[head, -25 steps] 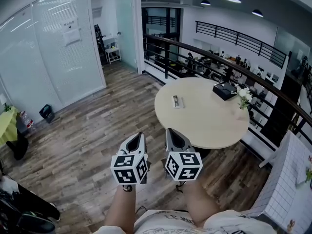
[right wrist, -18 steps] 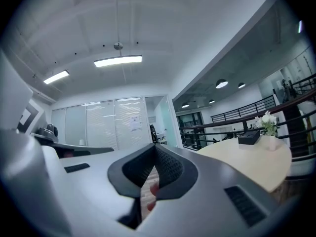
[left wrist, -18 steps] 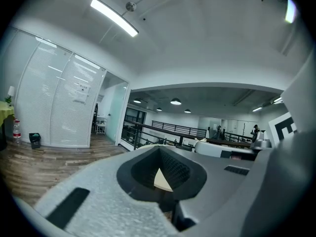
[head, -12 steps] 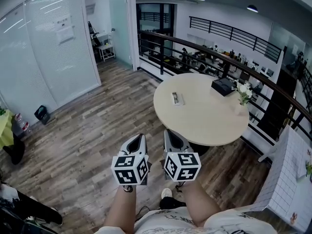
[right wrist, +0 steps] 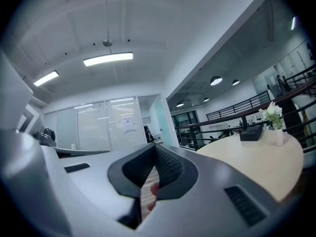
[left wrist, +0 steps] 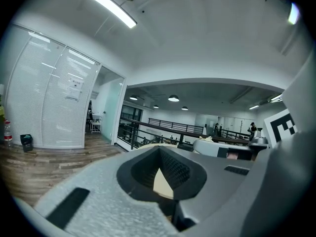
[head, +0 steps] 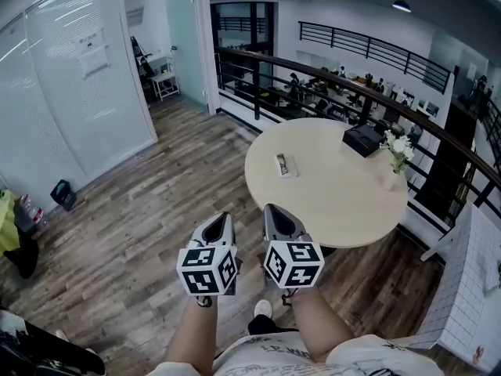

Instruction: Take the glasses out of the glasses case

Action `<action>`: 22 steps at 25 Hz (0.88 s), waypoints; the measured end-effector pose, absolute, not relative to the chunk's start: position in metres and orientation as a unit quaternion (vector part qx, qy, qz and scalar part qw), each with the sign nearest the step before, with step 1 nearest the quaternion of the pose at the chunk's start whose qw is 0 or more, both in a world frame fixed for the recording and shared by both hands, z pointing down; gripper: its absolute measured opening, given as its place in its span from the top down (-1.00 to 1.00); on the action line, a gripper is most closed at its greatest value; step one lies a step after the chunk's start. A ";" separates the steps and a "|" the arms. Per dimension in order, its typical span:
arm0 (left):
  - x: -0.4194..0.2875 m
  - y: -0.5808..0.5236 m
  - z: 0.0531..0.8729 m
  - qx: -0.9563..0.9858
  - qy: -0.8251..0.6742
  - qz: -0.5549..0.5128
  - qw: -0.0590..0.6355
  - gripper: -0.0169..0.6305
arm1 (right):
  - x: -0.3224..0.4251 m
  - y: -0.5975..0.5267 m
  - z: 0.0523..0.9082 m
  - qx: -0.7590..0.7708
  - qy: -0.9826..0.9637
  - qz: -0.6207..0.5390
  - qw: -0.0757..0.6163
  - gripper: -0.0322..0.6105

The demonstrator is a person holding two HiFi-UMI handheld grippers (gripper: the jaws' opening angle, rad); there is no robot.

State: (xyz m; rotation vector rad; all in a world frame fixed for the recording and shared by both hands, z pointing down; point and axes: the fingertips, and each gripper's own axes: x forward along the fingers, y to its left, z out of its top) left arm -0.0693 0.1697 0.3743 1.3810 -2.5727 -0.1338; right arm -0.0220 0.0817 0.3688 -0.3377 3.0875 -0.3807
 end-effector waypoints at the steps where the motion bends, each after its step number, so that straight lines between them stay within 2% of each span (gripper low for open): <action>1: -0.079 0.162 0.372 0.471 -0.874 -0.045 0.108 0.91 | -0.031 0.074 0.367 -0.107 0.986 -0.124 0.008 0.87; 14: -0.188 0.067 0.366 0.490 -0.864 -0.031 0.109 0.91 | -0.136 -0.022 0.362 -0.127 0.981 -0.145 0.012 0.87; 22: -0.222 0.010 0.372 0.511 -0.852 -0.021 0.112 0.91 | -0.165 -0.075 0.362 -0.149 0.978 -0.144 0.015 0.87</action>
